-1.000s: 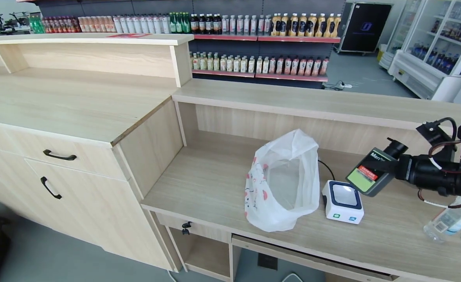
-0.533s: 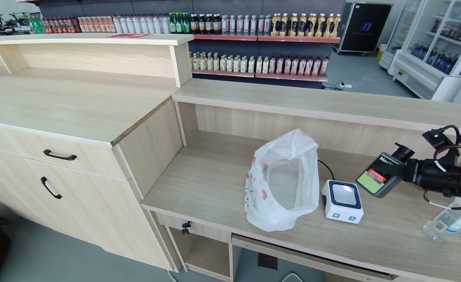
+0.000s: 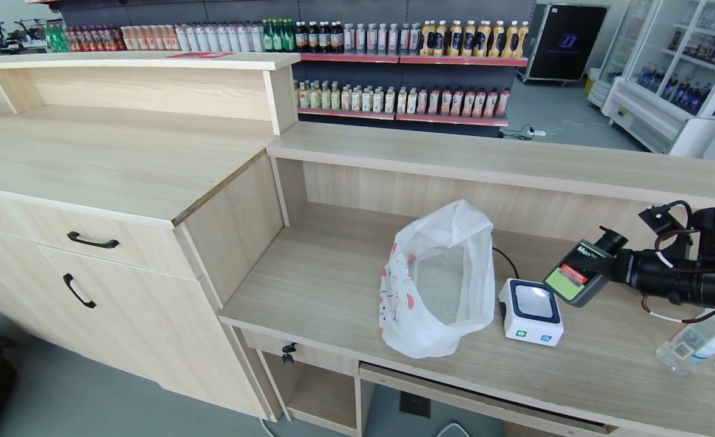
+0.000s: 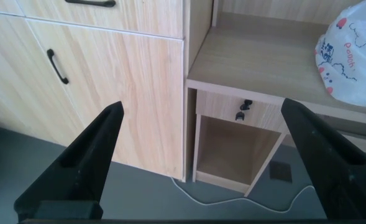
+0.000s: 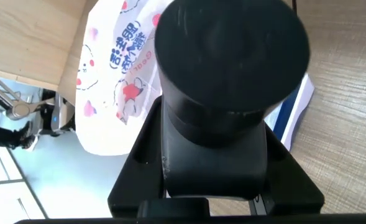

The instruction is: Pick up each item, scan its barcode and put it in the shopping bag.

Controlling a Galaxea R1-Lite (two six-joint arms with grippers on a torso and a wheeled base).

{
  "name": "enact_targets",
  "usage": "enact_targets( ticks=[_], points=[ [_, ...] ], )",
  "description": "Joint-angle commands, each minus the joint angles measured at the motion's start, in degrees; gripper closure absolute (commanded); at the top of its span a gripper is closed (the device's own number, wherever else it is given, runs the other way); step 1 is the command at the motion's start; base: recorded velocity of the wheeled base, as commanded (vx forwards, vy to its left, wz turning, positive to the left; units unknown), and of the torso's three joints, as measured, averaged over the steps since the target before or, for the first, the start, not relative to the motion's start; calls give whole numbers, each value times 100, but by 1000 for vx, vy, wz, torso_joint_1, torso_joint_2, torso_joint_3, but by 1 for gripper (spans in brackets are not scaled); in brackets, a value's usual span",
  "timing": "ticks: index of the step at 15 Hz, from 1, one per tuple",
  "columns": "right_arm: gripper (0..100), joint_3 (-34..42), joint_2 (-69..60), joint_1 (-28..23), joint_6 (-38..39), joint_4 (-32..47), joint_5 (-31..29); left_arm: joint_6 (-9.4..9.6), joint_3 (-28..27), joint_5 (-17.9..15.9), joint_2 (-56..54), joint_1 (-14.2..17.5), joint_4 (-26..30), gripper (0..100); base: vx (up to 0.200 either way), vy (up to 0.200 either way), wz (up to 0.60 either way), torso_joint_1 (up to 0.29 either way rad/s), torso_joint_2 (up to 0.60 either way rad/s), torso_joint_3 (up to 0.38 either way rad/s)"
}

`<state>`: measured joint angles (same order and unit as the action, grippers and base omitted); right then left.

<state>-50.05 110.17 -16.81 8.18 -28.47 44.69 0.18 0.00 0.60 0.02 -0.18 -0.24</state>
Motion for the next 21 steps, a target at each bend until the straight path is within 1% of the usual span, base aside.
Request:
enact_targets(
  ticks=[1, 5, 13, 14, 15, 17, 18, 19, 20, 21],
  points=[
    [100, -22, 119, 99, -18, -19, 5, -1, 0, 2, -2, 1, -2, 0, 0, 0, 0, 0, 0, 0],
    [100, 31, 277, 222, -370, -28, -22, -1, 0, 2, -2, 1, -2, 0, 0, 0, 0, 0, 0, 0],
    [100, -31, 295, 301, -440, -54, -31, -1, 0, 2, -2, 1, -2, 0, 0, 0, 0, 0, 0, 0],
    [100, -22, 198, 354, -449, -45, -57, -1, 0, 2, -2, 1, -2, 0, 0, 0, 0, 0, 0, 0],
    [100, 154, -285, 477, -633, -124, -171, -1, 0, 2, -2, 1, -2, 0, 0, 0, 0, 0, 0, 0],
    [100, 962, -1322, 468, -1820, -441, -338, -1, 0, 2, -2, 1, -2, 0, 0, 0, 0, 0, 0, 0],
    [100, 1393, -1876, 248, -3024, -432, -540, -1, 0, 2, -2, 1, -2, 0, 0, 0, 0, 0, 0, 0],
    [100, 1604, -2184, -121, -4105, -203, -716, -1, 0, 2, -2, 1, -2, 0, 0, 0, 0, 0, 0, 0],
    [100, 1648, -2386, -569, -5037, 139, -725, -1, 0, 2, -2, 1, -2, 0, 0, 0, 0, 0, 0, 0],
    [100, 1639, -2474, -797, -5573, 289, -716, -1, 0, 2, -2, 1, -2, 0, 0, 0, 0, 0, 0, 0]
  ],
)
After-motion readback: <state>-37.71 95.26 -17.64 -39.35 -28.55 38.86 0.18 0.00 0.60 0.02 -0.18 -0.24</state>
